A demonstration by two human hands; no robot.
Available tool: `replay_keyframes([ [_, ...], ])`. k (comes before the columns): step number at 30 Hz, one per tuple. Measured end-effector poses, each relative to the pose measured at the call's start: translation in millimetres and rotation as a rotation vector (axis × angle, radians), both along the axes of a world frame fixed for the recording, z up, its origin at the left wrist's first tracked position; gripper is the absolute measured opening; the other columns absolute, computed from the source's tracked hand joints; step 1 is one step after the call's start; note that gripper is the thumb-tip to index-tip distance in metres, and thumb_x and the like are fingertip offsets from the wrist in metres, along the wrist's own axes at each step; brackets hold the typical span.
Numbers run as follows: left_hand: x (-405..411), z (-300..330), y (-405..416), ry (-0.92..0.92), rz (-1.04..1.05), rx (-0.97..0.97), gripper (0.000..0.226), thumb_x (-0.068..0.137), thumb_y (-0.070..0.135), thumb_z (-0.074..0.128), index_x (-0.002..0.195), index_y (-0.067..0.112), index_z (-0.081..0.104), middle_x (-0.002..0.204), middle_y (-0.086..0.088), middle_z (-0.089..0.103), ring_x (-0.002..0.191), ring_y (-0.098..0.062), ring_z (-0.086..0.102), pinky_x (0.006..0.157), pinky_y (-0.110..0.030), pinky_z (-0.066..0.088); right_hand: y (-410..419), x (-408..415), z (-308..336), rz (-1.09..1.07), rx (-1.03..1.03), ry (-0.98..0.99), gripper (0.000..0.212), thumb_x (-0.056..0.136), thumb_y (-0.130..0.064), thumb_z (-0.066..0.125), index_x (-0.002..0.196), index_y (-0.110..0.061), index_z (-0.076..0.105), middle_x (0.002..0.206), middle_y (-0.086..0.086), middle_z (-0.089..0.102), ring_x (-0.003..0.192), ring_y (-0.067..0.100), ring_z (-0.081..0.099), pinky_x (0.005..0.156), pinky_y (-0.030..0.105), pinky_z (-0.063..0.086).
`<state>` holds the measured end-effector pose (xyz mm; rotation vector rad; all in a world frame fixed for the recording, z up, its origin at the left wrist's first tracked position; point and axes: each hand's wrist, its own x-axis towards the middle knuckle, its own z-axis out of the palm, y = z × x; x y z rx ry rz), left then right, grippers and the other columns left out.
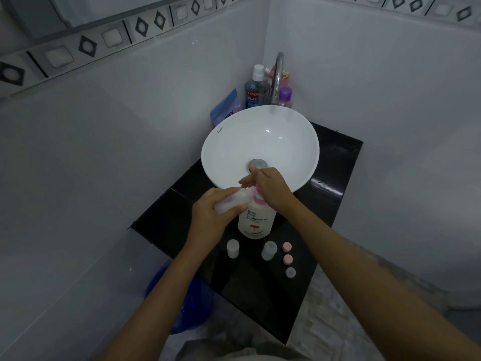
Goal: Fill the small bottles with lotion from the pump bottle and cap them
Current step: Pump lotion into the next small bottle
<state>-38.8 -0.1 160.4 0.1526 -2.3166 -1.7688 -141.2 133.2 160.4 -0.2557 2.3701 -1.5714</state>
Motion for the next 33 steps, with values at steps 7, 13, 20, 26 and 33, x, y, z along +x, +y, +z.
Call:
replay_keyframes([
  [7, 1.2, 5.2, 1.4, -0.024, 0.005, 0.045, 0.041, 0.076, 0.009, 0.076, 0.116, 0.006, 0.065, 0.111, -0.011, 0.064, 0.104, -0.016, 0.061, 0.083, -0.016, 0.052, 3.1, -0.3, 9.5, 0.054, 0.055, -0.03, 0.045, 0.098, -0.031, 0.037, 0.088, -0.008, 0.074, 0.09, 0.015, 0.072, 0.081, 0.027, 0.064, 0.091, 0.042, 0.048],
  [13, 0.3, 8.2, 0.8, 0.002, 0.007, 0.044, 0.041, 0.074, 0.01, 0.077, 0.114, 0.006, 0.067, 0.109, -0.009, 0.065, 0.1, -0.012, 0.061, 0.08, -0.01, 0.049, 2.5, -1.7, 7.3, 0.002, 0.047, 0.003, 0.046, 0.099, -0.026, 0.035, 0.085, -0.007, 0.075, 0.078, 0.0, 0.071, 0.074, 0.001, 0.059, 0.074, 0.016, 0.039],
  [20, -0.4, 3.1, 1.2, -0.039, 0.01, 0.046, 0.042, 0.074, 0.008, 0.077, 0.114, 0.006, 0.066, 0.11, -0.011, 0.064, 0.102, -0.016, 0.061, 0.081, -0.012, 0.051, 2.7, 3.0, 4.9, -0.002, 0.095, -0.074, 0.047, 0.097, -0.036, 0.035, 0.081, -0.011, 0.072, 0.092, 0.029, 0.066, 0.056, 0.012, 0.052, 0.07, 0.049, 0.052],
  [26, -4.5, 10.0, -1.3, 0.006, 0.01, 0.059, 0.042, 0.072, 0.007, 0.078, 0.113, 0.005, 0.067, 0.111, -0.01, 0.065, 0.101, -0.013, 0.061, 0.081, -0.011, 0.049, 3.2, -0.2, 14.9, 0.001, 0.034, -0.012, 0.045, 0.098, -0.03, 0.038, 0.085, -0.009, 0.075, 0.076, 0.001, 0.07, 0.072, 0.009, 0.061, 0.079, 0.031, 0.043],
  [33, -1.6, -0.6, 0.4, -0.069, 0.001, 0.043, 0.042, 0.074, 0.01, 0.077, 0.115, 0.009, 0.066, 0.112, -0.007, 0.063, 0.106, -0.017, 0.06, 0.085, -0.019, 0.051, 0.8, 8.9, 8.0, -0.013, 0.082, -0.071, 0.048, 0.097, -0.037, 0.033, 0.084, -0.011, 0.071, 0.097, 0.032, 0.064, 0.092, 0.051, 0.058, 0.078, 0.055, 0.051],
])
